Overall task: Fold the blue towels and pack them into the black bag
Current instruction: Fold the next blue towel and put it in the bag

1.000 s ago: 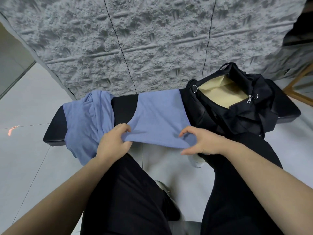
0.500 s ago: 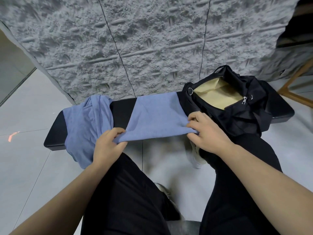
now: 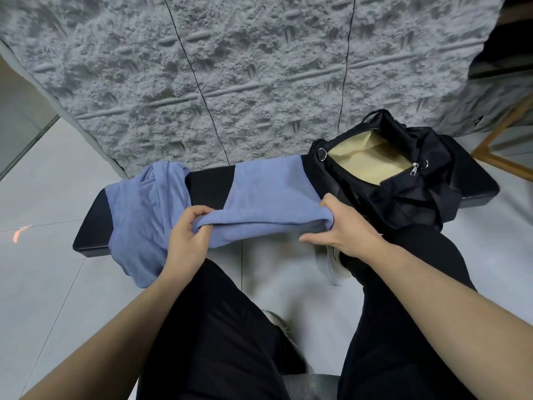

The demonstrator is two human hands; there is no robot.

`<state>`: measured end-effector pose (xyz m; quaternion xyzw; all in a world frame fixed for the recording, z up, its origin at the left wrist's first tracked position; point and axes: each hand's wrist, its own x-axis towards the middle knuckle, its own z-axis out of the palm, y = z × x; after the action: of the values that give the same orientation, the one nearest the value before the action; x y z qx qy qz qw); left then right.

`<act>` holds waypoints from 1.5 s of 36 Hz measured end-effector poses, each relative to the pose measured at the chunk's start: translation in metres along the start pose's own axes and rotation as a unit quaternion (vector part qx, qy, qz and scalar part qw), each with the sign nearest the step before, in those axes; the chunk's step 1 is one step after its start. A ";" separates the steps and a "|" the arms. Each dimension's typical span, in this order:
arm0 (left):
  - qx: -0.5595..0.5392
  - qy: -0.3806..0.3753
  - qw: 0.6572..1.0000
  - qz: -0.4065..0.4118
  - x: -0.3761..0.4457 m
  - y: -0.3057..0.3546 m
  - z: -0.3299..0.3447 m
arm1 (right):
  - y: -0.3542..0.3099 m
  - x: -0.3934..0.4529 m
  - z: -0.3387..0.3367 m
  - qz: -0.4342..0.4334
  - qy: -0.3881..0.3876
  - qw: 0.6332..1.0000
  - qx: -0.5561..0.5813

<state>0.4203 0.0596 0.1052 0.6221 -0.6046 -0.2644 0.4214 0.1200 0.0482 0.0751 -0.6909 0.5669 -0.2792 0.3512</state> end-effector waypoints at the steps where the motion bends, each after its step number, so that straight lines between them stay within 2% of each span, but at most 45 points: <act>1: 0.001 -0.002 1.000 -0.005 0.001 0.001 0.002 | 0.000 0.001 0.001 0.005 -0.008 1.000 -0.019; 5: 0.028 -0.034 0.999 -0.011 0.006 0.001 0.006 | 0.001 0.001 0.002 0.008 -0.023 0.998 -0.064; 9: 0.131 -0.127 0.981 0.058 0.008 -0.003 0.005 | 0.001 0.001 0.002 0.018 -0.040 0.997 -0.061; 11: 0.183 -0.197 0.959 0.087 0.010 -0.003 0.004 | 0.002 0.002 0.003 0.026 -0.032 0.998 -0.045; 14: 0.316 -0.267 0.903 0.112 0.014 -0.003 0.007 | 0.003 0.003 0.002 0.029 -0.022 0.999 -0.019; 15: 0.347 -0.264 0.894 0.107 0.015 -0.003 0.009 | 0.003 0.003 0.002 0.030 -0.025 0.999 -0.011; 18: 0.357 -0.231 0.904 0.055 0.019 -0.007 0.015 | 0.003 0.003 0.003 0.034 -0.035 0.999 0.007; 22: 0.233 -0.202 0.950 -0.040 0.019 -0.007 0.015 | 0.005 0.003 0.005 0.038 -0.045 0.998 0.024; 24: 0.191 -0.207 0.957 -0.067 0.017 -0.008 0.014 | 0.008 0.004 0.006 0.038 -0.048 0.998 0.029; 29: 0.192 -0.193 0.960 -0.059 0.018 -0.009 0.011 | 0.011 0.005 0.008 0.024 -0.084 0.996 -0.027; 32: 0.223 -0.194 0.955 -0.025 0.017 -0.008 0.013 | 0.010 0.006 0.011 0.013 -0.102 0.992 -0.078; 38: 0.214 -0.201 0.956 -0.019 0.018 -0.007 0.012 | 0.004 0.003 0.007 -0.006 -0.108 0.983 -0.149; 48: 0.212 -0.213 0.954 -0.004 0.008 0.008 0.018 | 0.003 0.001 0.004 -0.019 -0.073 0.977 -0.197; 54: 0.205 -0.213 0.955 -0.019 0.010 0.003 0.017 | 0.006 0.006 0.006 -0.021 -0.048 0.989 -0.136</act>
<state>0.4060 0.0465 0.1015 0.6360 -0.7093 -0.2692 0.1409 0.1227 0.0432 0.0666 -0.7568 0.5672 -0.1733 0.2748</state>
